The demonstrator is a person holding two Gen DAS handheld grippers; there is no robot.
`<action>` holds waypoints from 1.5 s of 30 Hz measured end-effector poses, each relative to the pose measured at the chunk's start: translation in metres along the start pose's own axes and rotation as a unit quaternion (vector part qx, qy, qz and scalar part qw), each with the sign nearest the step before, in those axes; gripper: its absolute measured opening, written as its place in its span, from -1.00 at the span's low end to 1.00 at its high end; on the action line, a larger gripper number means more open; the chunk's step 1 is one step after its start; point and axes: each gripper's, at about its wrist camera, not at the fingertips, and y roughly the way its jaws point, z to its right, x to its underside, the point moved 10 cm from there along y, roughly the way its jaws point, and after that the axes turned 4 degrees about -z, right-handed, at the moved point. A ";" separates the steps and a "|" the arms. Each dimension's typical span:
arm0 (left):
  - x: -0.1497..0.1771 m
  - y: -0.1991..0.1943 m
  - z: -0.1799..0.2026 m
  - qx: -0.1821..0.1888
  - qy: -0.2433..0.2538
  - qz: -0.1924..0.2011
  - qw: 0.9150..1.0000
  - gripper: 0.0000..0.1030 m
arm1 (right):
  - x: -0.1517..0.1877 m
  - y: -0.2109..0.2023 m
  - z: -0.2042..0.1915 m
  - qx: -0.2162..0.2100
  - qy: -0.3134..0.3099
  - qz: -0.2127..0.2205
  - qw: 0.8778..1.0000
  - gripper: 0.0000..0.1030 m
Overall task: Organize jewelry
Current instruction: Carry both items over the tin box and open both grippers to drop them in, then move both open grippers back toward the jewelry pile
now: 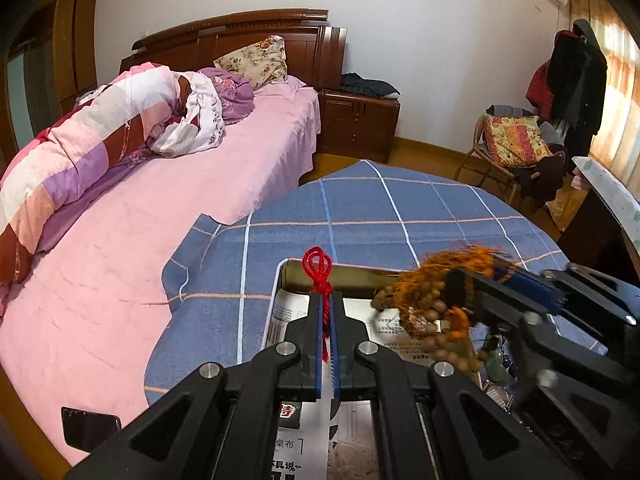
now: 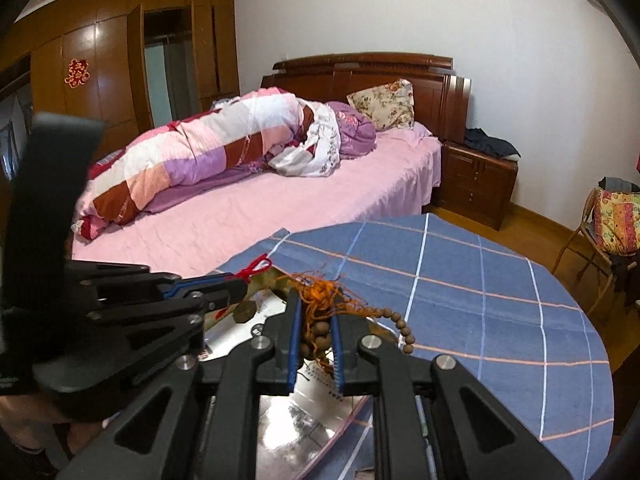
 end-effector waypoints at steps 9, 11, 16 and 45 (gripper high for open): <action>0.005 0.011 0.003 -0.004 0.009 -0.013 1.000 -0.96 | 0.014 0.025 0.003 0.004 -0.003 -0.030 1.000 -0.69; 0.007 0.014 0.002 -0.007 0.007 -0.019 1.000 -0.95 | 0.016 0.028 0.003 -0.003 -0.004 -0.037 0.999 -0.62; 0.012 0.019 -0.005 -0.015 -0.007 -0.033 0.999 -0.90 | 0.020 0.027 0.010 -0.006 0.006 -0.038 0.999 0.09; 0.062 -0.056 0.044 -0.067 0.050 0.020 0.996 0.35 | 0.105 -0.097 0.108 0.089 0.094 -0.038 0.991 0.63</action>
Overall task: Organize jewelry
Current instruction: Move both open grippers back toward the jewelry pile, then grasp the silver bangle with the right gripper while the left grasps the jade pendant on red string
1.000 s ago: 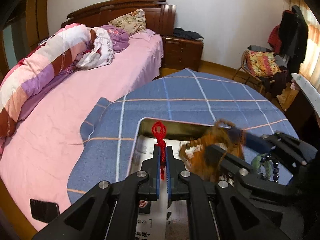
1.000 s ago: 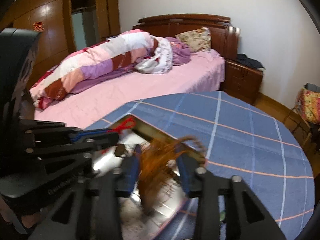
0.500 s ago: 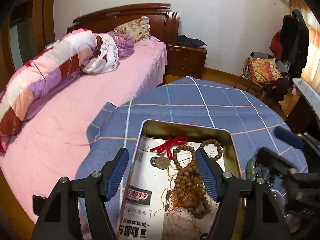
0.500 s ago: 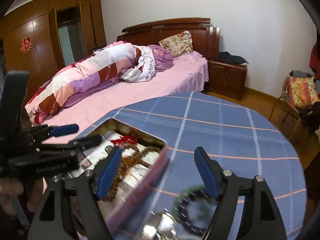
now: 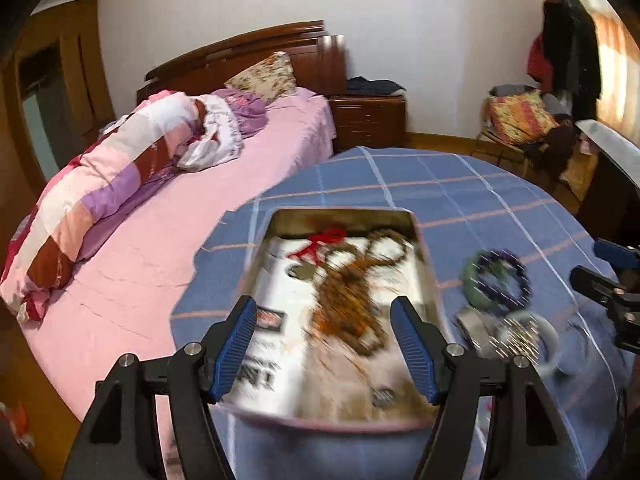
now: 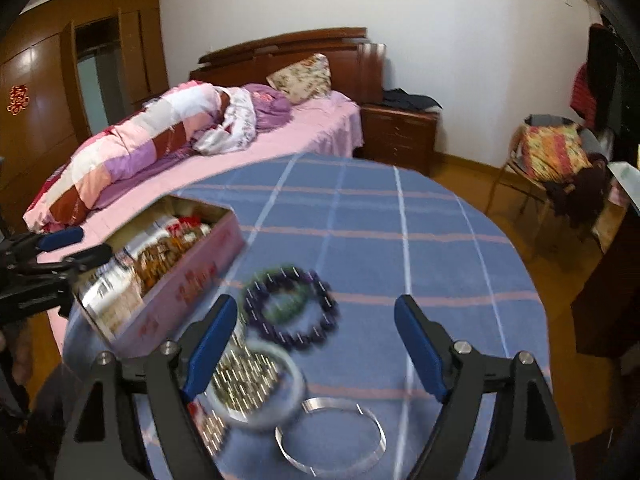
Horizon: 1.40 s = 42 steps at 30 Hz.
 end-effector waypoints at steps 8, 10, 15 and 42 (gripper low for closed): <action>0.030 -0.014 0.040 0.021 0.026 -0.011 0.999 0.35 | 0.057 -0.007 0.017 0.022 0.007 -0.042 0.999 0.64; 0.035 -0.016 0.046 0.030 0.029 -0.016 0.999 0.35 | 0.065 -0.006 0.018 0.023 0.008 -0.051 0.998 0.64; 0.046 -0.021 0.063 0.040 0.046 -0.018 0.998 0.35 | 0.077 -0.002 0.020 0.023 0.006 -0.061 0.998 0.74; 0.065 -0.023 0.110 0.089 0.112 -0.033 0.989 0.35 | 0.093 -0.003 0.031 0.041 -0.009 -0.090 0.995 0.48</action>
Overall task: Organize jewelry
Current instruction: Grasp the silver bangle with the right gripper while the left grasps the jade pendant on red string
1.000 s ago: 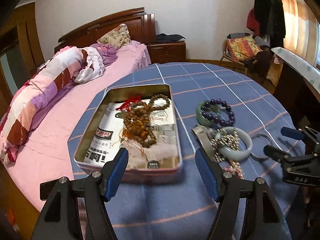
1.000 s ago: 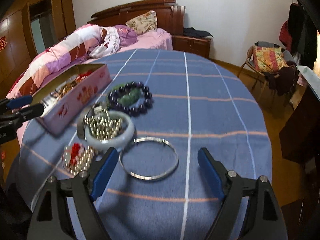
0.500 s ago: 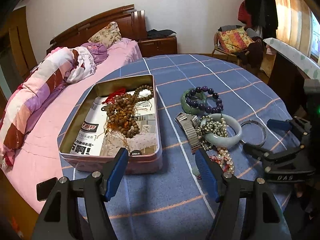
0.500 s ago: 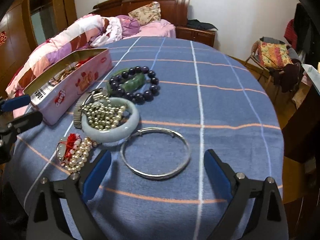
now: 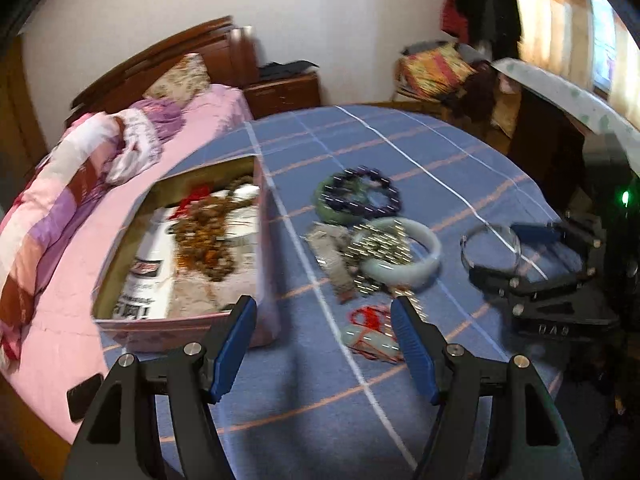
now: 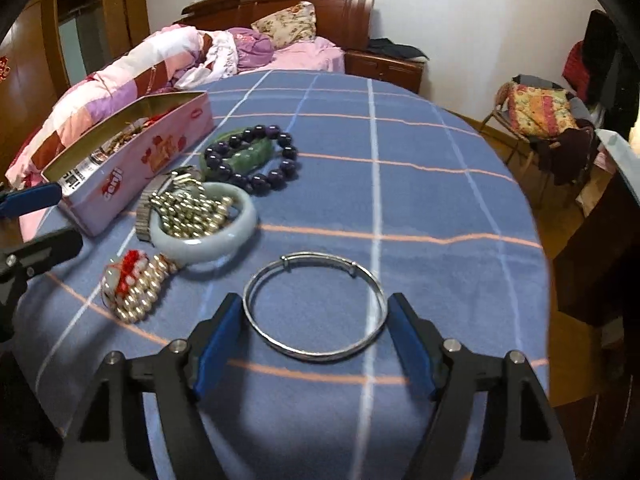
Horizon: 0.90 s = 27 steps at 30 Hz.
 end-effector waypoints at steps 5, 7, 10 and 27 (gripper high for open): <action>0.009 0.015 0.019 0.030 0.023 -0.036 0.999 0.35 | 0.010 -0.011 0.008 0.015 0.003 0.009 1.000 0.48; 0.013 0.022 0.024 0.046 0.025 -0.052 0.997 0.35 | 0.011 -0.011 0.006 0.017 0.000 0.011 1.000 0.48; 0.019 0.030 0.023 0.053 0.013 -0.069 0.996 0.35 | 0.008 -0.009 0.002 0.016 -0.007 0.013 1.000 0.48; 0.013 0.013 0.015 0.094 -0.012 -0.038 0.995 -0.89 | 0.006 -0.012 0.001 0.019 -0.013 0.023 0.999 0.48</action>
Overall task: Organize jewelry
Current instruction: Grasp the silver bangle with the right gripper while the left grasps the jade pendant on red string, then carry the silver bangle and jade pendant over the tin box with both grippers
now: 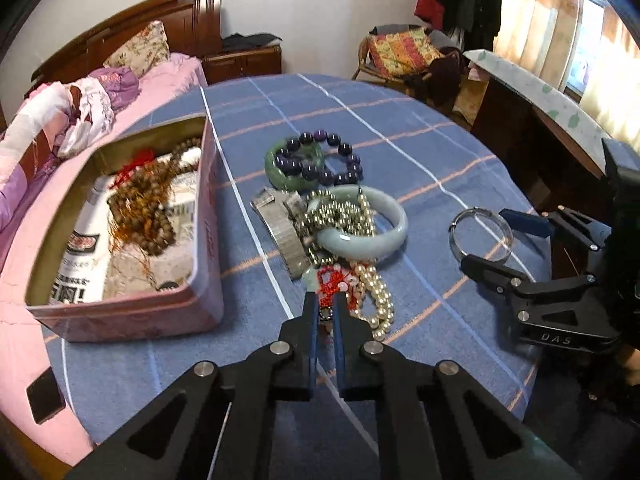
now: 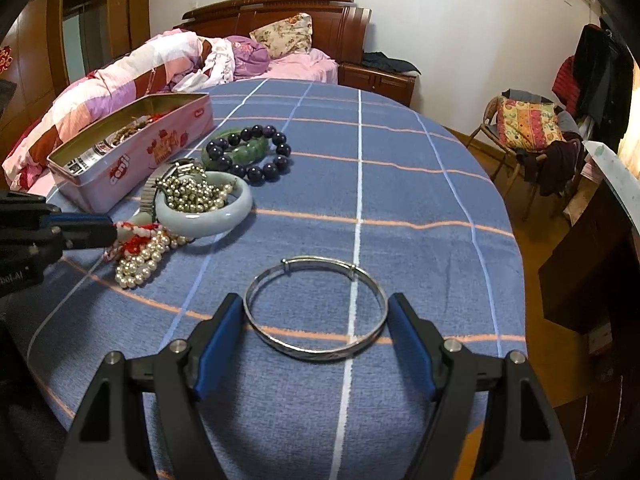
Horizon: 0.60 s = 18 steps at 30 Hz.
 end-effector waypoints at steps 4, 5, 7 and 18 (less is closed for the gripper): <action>-0.005 -0.007 -0.003 -0.003 0.000 0.014 1.000 -0.89 | -0.004 -0.005 0.001 -0.001 0.003 0.009 1.000 0.48; -0.007 -0.009 -0.004 -0.003 -0.001 0.018 1.000 -0.89 | -0.005 -0.007 0.002 -0.001 0.004 0.013 1.000 0.48; -0.011 -0.016 -0.007 -0.004 -0.003 0.027 1.000 -0.89 | -0.008 -0.011 0.003 -0.001 0.007 0.020 1.000 0.48; -0.040 -0.056 -0.027 -0.001 -0.022 0.076 0.997 -0.89 | -0.029 -0.034 0.001 -0.008 0.012 0.056 0.998 0.48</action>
